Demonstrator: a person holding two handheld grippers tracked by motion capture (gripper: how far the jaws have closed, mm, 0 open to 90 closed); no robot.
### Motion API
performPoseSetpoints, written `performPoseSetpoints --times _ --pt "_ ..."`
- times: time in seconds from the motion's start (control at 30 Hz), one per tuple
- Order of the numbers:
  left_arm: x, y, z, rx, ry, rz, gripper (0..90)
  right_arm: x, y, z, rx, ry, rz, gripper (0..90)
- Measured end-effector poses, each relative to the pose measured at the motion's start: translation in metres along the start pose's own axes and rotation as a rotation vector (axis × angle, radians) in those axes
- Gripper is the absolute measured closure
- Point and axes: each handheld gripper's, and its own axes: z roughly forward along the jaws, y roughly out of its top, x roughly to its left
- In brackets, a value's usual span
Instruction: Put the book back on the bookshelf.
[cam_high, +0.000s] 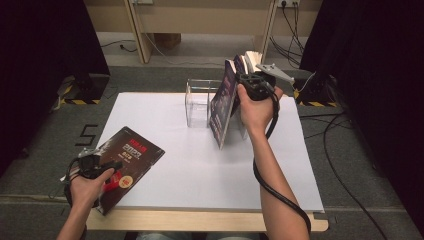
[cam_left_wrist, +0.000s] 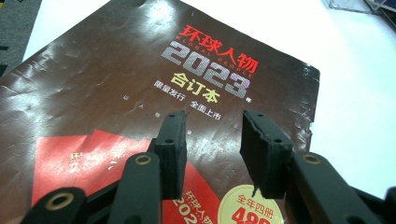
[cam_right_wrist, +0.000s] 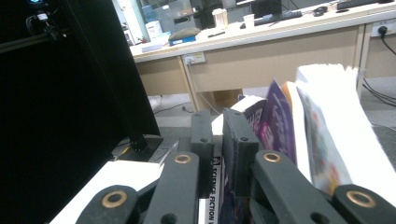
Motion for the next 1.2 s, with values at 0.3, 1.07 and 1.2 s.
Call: performPoseSetpoints --times 0.3,1.07,1.2 --pt "-0.001 0.0 -0.002 -0.006 0.0 -0.001 60.0 -0.01 -0.011 -0.025 0.036 -0.009 0.017 83.2" --pt "-0.002 0.0 -0.002 -0.006 -0.003 0.002 59.6 -0.033 -0.039 -0.053 0.219 -0.025 0.063 73.3" --pt "-0.002 0.0 -0.002 -0.008 -0.004 0.001 59.5 -0.033 -0.035 -0.048 0.237 -0.03 0.062 70.8"
